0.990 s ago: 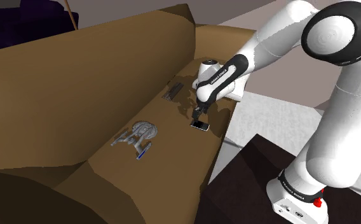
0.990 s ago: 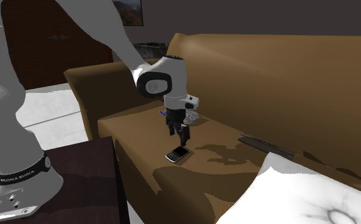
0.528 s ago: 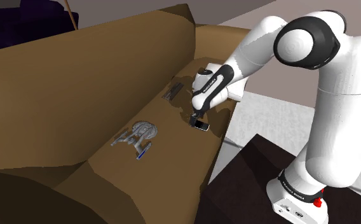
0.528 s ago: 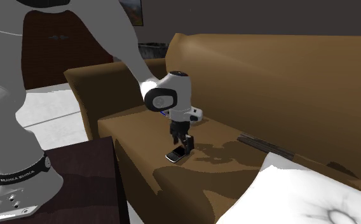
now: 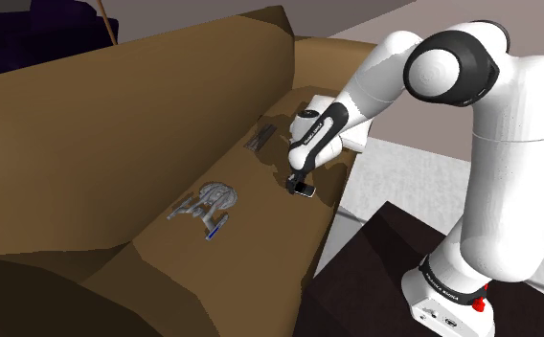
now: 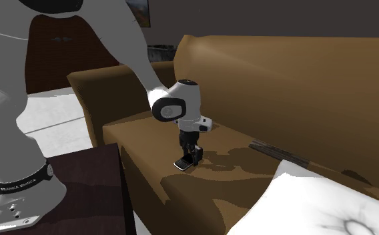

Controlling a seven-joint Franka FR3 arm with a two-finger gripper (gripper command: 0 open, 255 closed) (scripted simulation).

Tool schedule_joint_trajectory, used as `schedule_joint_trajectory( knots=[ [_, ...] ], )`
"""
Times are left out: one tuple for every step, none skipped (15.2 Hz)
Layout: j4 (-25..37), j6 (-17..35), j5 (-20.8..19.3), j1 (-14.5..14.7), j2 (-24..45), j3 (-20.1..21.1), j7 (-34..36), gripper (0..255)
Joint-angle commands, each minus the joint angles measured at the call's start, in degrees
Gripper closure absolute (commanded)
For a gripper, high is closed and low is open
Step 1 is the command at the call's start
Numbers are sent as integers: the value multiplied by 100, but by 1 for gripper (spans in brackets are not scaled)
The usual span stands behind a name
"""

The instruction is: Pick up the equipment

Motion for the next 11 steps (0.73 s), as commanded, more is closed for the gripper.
schedule_joint_trajectory(
  knots=[
    [0, 3, 0, -2, 9, 0, -2, 255],
    [-4, 5, 0, 0, 7, 0, -1, 255],
    [-4, 4, 0, -1, 6, -1, -2, 255],
    [-6, 6, 0, -2, 6, -1, -3, 255],
    [-6, 5, 0, -3, 4, -1, -4, 255],
    [-7, 5, 0, -4, 4, -1, -5, 255],
    [-5, 9, 0, -1, 9, 0, -2, 255],
    [-20, -52, -11, 6, -67, -10, 6, 255],
    [-34, -114, -22, 14, -143, -19, 14, 255],
    [-47, -177, -33, 21, -219, -29, 22, 255],
    [-55, -242, -45, 28, -292, -38, 31, 255]
  ],
)
